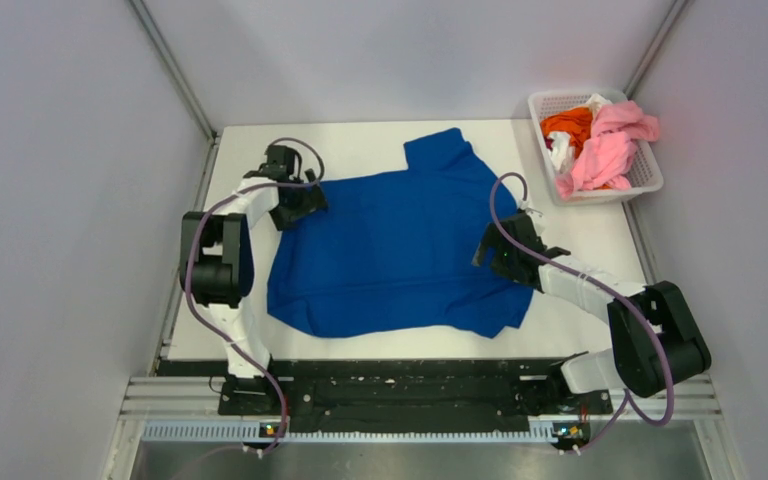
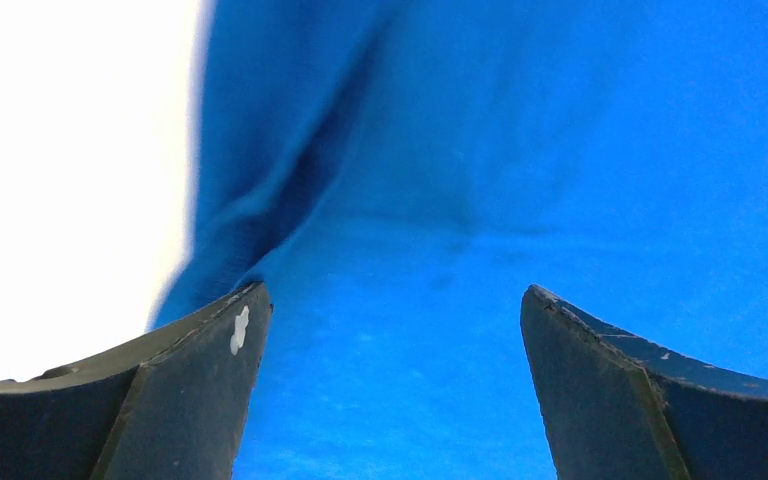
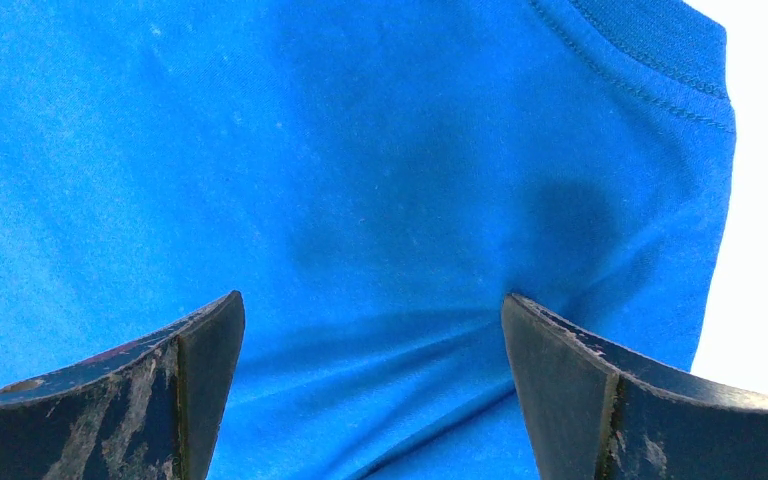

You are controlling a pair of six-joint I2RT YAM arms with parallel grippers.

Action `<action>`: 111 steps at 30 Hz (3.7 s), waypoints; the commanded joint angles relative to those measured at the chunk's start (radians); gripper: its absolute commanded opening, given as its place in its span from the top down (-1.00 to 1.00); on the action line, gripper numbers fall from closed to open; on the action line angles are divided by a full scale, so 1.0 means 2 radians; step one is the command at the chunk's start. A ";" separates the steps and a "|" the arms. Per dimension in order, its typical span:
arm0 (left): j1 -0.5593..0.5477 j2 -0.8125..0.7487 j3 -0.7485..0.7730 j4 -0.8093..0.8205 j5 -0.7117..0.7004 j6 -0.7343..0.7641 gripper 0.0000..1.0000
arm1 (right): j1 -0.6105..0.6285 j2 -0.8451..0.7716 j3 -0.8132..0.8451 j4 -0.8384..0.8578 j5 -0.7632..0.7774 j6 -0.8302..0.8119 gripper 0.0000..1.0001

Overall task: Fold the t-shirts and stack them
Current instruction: Flatten out the tshirt

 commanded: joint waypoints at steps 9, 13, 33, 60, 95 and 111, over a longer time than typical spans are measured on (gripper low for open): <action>0.162 0.057 0.111 -0.104 -0.134 -0.014 -0.98 | -0.012 -0.001 -0.015 -0.017 0.020 -0.001 -0.97; 0.159 0.005 0.093 -0.083 -0.087 -0.005 -0.98 | -0.011 -0.006 -0.015 -0.018 0.024 -0.001 -0.97; -0.004 0.097 0.179 -0.075 0.105 0.147 -0.98 | -0.011 -0.003 -0.015 -0.016 0.022 -0.002 -0.97; 0.119 0.119 0.225 -0.150 -0.082 0.122 -0.98 | -0.022 0.004 -0.009 -0.023 0.020 -0.003 -0.98; 0.033 0.169 0.197 -0.123 0.032 0.015 -0.98 | -0.043 0.230 0.258 0.032 -0.024 -0.111 -0.97; 0.034 0.233 0.456 -0.189 0.091 0.030 -0.98 | -0.092 0.256 0.328 0.002 -0.043 -0.131 -0.97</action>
